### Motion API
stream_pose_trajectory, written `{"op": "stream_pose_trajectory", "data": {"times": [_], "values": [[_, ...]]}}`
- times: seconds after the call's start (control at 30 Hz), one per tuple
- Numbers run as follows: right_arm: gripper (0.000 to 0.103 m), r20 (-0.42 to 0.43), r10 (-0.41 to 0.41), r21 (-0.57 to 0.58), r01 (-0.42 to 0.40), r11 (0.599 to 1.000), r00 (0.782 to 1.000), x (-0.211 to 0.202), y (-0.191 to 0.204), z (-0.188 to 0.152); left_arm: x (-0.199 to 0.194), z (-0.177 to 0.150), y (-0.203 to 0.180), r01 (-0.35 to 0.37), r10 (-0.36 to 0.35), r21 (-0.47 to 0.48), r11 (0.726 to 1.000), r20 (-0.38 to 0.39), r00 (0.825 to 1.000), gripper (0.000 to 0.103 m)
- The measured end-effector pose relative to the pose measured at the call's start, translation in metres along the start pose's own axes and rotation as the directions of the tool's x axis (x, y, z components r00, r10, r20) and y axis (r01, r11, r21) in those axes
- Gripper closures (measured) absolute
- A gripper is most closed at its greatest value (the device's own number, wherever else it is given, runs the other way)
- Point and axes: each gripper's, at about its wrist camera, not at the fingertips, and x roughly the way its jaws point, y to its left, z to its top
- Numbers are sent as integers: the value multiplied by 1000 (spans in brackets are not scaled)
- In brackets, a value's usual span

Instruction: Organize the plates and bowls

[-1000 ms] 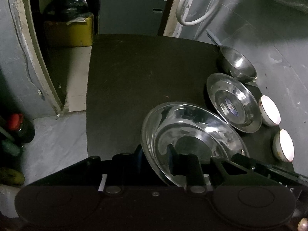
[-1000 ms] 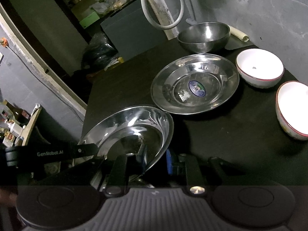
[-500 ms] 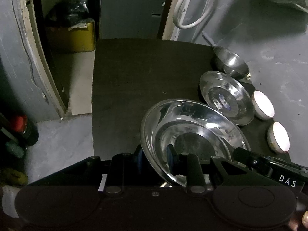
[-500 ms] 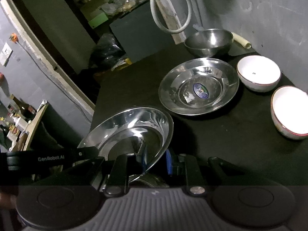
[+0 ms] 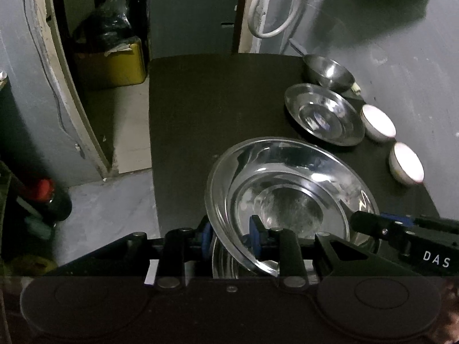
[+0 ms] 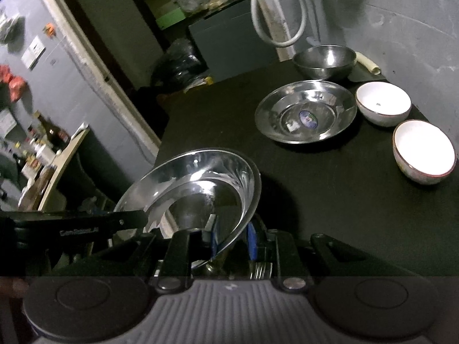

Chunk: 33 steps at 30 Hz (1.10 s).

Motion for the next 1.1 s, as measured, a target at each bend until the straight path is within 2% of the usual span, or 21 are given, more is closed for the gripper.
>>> {"op": "stream_pose_trajectory", "data": {"times": [0.5, 0.63, 0.73, 1.1], "values": [[78, -81, -35, -99, 27, 995, 996, -17, 15, -31, -4, -39, -8, -21, 23, 44, 999, -61, 998, 73], [74, -94, -44, -101, 34, 994, 995, -17, 15, -34, -2, -41, -13, -31, 36, 60, 998, -76, 996, 72], [74, -101, -45, -107, 34, 994, 994, -17, 17, -36, -1, -41, -15, -41, 47, 72, 997, -82, 995, 69], [73, -122, -58, -128, 42, 991, 991, -13, 18, -38, 6, -43, -16, -46, 53, 61, 997, -107, 993, 69]]}}
